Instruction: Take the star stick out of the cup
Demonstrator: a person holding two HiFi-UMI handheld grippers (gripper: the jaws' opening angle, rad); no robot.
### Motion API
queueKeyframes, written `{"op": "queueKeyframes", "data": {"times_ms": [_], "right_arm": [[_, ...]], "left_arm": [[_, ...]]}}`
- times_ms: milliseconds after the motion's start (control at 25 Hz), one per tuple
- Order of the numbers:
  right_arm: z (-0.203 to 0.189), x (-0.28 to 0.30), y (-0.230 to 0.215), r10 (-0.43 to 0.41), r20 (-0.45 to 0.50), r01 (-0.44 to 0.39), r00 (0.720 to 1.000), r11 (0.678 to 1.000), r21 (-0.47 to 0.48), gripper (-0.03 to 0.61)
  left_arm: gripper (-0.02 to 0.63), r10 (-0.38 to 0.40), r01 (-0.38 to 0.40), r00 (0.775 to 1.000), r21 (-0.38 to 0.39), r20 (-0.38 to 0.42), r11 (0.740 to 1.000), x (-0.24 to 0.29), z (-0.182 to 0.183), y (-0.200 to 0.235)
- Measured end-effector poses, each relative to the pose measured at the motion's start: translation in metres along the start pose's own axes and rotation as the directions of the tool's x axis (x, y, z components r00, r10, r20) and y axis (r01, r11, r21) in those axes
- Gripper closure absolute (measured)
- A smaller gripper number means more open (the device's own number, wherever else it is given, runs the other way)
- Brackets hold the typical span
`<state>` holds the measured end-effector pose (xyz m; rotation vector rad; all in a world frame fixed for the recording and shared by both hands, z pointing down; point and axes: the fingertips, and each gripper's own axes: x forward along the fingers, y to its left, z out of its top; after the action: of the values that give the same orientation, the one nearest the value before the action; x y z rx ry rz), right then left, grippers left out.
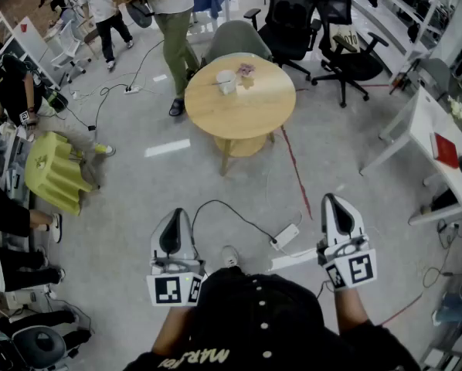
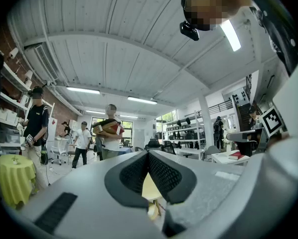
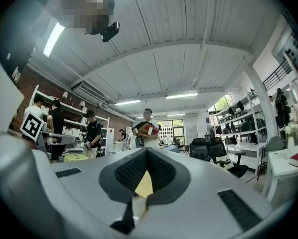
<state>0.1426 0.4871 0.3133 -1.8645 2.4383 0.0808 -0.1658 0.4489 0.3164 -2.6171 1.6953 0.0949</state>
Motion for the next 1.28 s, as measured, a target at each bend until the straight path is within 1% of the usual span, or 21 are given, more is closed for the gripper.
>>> {"op": "queueKeyframes", "data": {"times_ms": [480,680,760,840,920,1000,1040,1080,1120,1160,1280], "right_arm": [[-0.008,0.01,0.011,0.013,-0.02,-0.013,1.0,0.999,-0.035,0.578],[-0.01,0.009,0.015,0.03,-0.027,-0.031,0.999,0.998,-0.049,0.578],[-0.006,0.008,0.017,0.054,-0.001,-0.054,0.999,0.998,-0.04,0.577],[-0.001,0.011,0.02,0.069,0.025,-0.069,0.997,0.998,-0.008,0.575],[0.0,0.017,0.019,0.064,0.039,-0.064,0.997,0.998,0.002,0.575],[-0.004,0.023,0.019,0.054,0.027,-0.054,0.998,0.999,-0.006,0.574],[-0.006,0.028,0.02,0.052,0.016,-0.052,0.999,0.999,-0.011,0.55],[-0.008,0.033,0.022,0.052,0.006,-0.052,0.999,0.999,-0.011,0.51],[-0.009,0.039,0.024,0.052,0.002,-0.052,0.999,0.999,-0.006,0.426],[-0.008,0.045,0.026,0.049,0.006,-0.049,0.999,0.999,-0.001,0.383],[-0.012,0.062,0.032,0.041,-0.006,-0.041,0.999,0.999,-0.005,0.345]], "left_arm": [[0.617,0.001,-0.001,1.0,0.001,0.0,1.0,0.0,-0.006,0.008],[0.617,-0.001,0.001,1.0,0.004,-0.004,1.0,-0.001,-0.005,0.007],[0.617,0.002,-0.002,1.0,0.004,-0.003,1.0,0.0,-0.005,0.007],[0.617,0.005,-0.005,1.0,0.006,-0.004,1.0,0.002,-0.005,0.008],[0.617,0.006,-0.006,1.0,0.008,-0.007,1.0,0.006,-0.005,0.011],[0.617,0.009,-0.008,1.0,0.009,-0.009,1.0,0.009,-0.006,0.017],[0.617,0.009,-0.009,1.0,0.009,-0.008,1.0,0.01,-0.006,0.021],[0.617,0.009,-0.009,1.0,0.009,-0.008,1.0,0.011,-0.006,0.025],[0.617,0.009,-0.009,1.0,0.008,-0.007,1.0,0.013,-0.005,0.03],[0.617,0.008,-0.008,1.0,0.008,-0.007,1.0,0.016,-0.005,0.034],[0.617,0.004,-0.004,1.0,0.005,-0.003,1.0,0.024,-0.005,0.048]]}}
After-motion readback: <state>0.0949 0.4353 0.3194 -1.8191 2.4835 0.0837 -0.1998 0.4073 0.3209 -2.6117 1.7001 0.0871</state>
